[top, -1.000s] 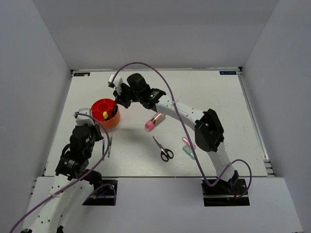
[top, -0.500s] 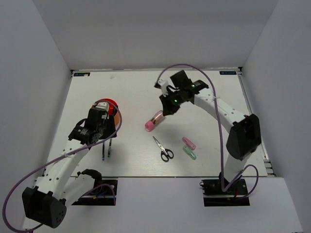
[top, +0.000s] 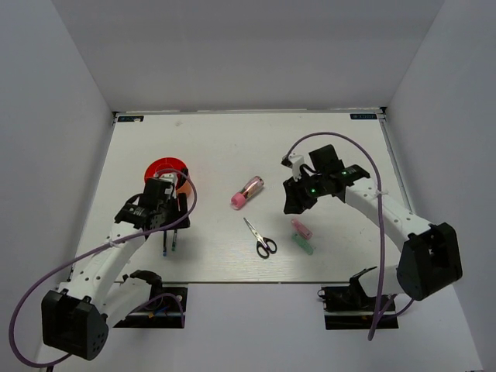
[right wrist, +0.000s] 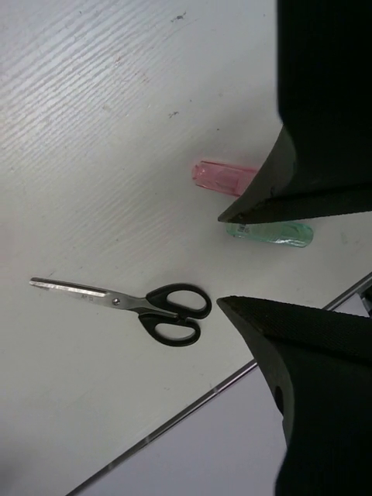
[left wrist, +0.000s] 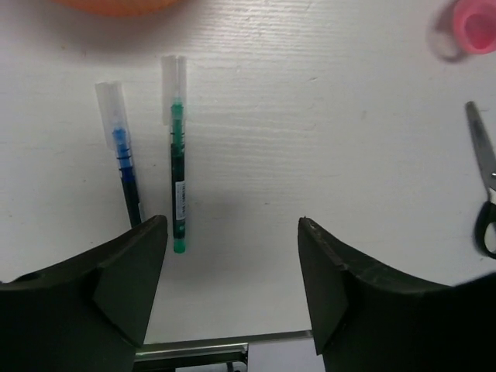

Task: Sort the stationery into containers
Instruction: Pick up the pen from the center of the board.

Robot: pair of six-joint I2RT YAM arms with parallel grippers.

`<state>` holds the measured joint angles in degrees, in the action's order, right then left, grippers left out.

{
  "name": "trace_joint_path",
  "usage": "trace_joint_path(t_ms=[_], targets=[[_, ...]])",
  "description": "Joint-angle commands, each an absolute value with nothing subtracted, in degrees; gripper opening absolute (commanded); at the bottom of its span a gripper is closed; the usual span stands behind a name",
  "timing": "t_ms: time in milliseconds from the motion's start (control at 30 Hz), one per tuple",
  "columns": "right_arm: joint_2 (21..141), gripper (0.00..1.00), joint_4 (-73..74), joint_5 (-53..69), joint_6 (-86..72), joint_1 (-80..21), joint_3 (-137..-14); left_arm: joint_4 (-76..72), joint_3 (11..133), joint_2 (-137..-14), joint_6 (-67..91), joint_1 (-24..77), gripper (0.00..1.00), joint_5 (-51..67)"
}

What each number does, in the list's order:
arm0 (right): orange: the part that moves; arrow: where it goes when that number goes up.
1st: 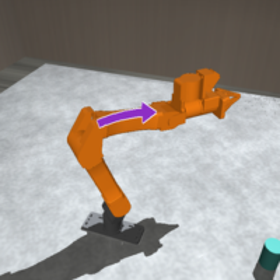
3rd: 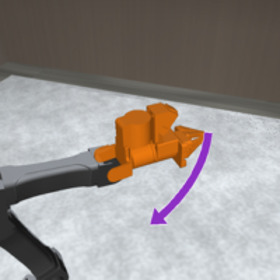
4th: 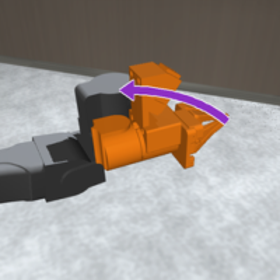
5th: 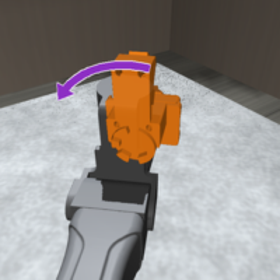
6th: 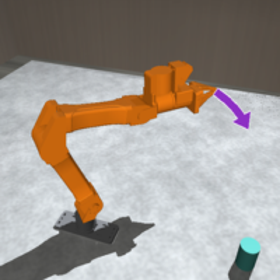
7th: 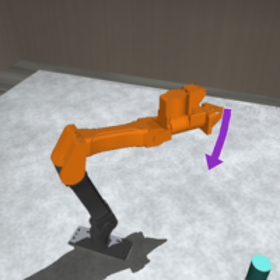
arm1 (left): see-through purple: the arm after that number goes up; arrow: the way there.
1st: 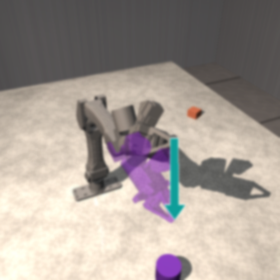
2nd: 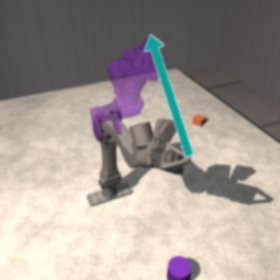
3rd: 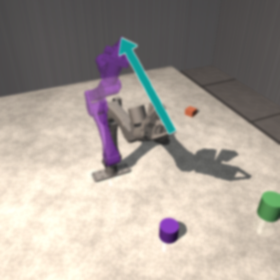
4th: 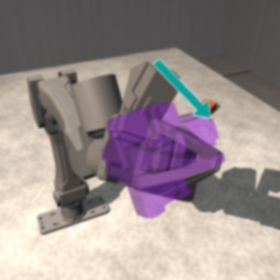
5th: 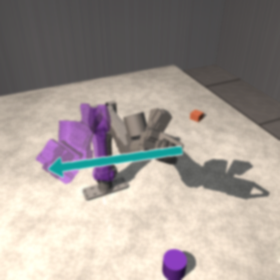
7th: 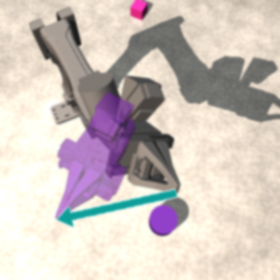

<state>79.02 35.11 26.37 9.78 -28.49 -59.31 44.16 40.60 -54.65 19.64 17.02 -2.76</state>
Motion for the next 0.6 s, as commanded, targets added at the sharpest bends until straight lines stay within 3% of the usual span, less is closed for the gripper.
trace_joint_path(t_ms=[0,100,133,200,300,400,467,567], targets=[[74.72,0.44,31.03,28.48,10.63,-26.20,-58.10,42.28,38.85,-55.36,16.89,15.82,0.73,-3.87],[72.86,0.32,29.80,27.78,10.72,-24.96,-56.34,41.92,39.55,-57.82,16.26,14.86,0.59,-4.48],[72.34,0.25,29.71,27.60,10.64,-24.61,-55.55,41.75,40.07,-58.88,16.17,14.94,0.47,-4.05],[70.93,0.22,29.09,27.51,10.63,-23.64,-53.97,40.52,41.04,-60.02,16.35,14.68,0.40,-2.82],[69.17,0.20,27.96,27.86,10.63,-22.50,-52.12,40.51,42.80,-64.15,16.43,13.98,0.42,-0.80],[67.15,0.20,25.41,28.04,10.72,-21.10,-49.84,41.22,43.33,-65.92,15.21,12.75,0.52,0.96],[66.28,0.16,24.44,28.04,11.07,-20.22,-48.87,41.40,42.72,-65.22,14.68,12.57,0.59,0.79],[65.31,0.07,22.94,29.18,11.25,-18.72,-47.29,41.66,41.84,-62.95,14.15,12.57,0.61,0.26]])
